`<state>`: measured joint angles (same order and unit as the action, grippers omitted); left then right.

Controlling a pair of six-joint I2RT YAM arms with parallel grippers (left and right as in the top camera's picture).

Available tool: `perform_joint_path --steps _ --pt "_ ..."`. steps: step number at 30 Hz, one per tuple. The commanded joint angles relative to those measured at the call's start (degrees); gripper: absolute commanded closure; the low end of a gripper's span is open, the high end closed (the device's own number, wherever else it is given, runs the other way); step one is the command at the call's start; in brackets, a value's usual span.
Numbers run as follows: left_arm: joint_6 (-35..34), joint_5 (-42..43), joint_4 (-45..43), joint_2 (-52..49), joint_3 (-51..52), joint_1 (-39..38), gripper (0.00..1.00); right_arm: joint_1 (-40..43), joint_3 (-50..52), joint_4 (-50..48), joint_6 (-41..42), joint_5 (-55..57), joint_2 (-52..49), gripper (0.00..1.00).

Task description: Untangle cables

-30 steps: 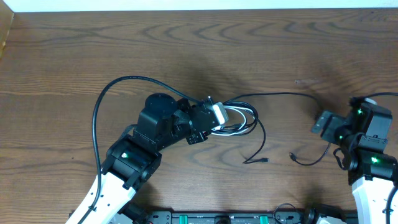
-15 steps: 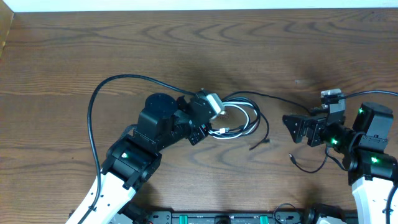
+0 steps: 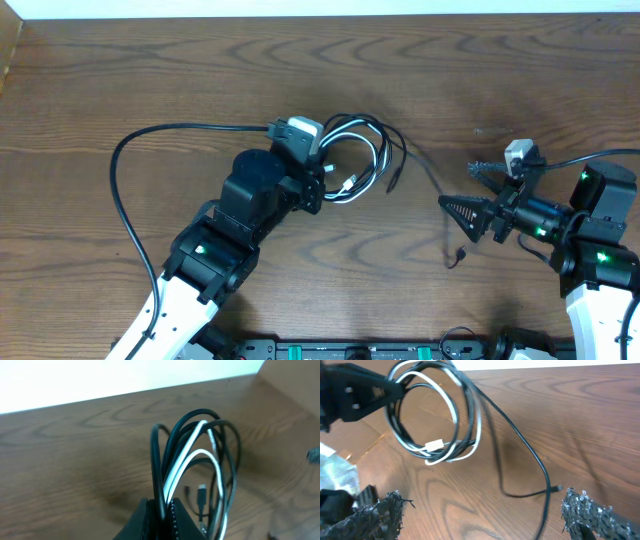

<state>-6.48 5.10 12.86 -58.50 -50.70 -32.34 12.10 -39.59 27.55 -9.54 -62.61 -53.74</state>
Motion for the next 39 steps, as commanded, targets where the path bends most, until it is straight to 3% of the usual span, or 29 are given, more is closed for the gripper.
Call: perform_joint_path --steps 1,8,18,39 --pt "-10.2 1.1 -1.6 0.5 0.1 0.2 0.92 0.2 -0.9 -0.2 -1.0 -4.2 -0.1 0.01" --pt "-10.7 12.8 -5.7 0.5 0.1 0.2 0.93 0.2 -0.9 -1.1 -1.0 -4.2 -0.1 0.01" --pt "-12.3 21.7 -11.2 0.5 0.1 0.2 0.93 0.2 -0.9 -5.9 -0.4 -4.2 -0.1 0.01" --pt "-12.3 32.4 -19.5 -2.5 0.1 -0.1 0.93 -4.2 -0.9 -17.4 6.3 -4.2 -0.2 0.01"
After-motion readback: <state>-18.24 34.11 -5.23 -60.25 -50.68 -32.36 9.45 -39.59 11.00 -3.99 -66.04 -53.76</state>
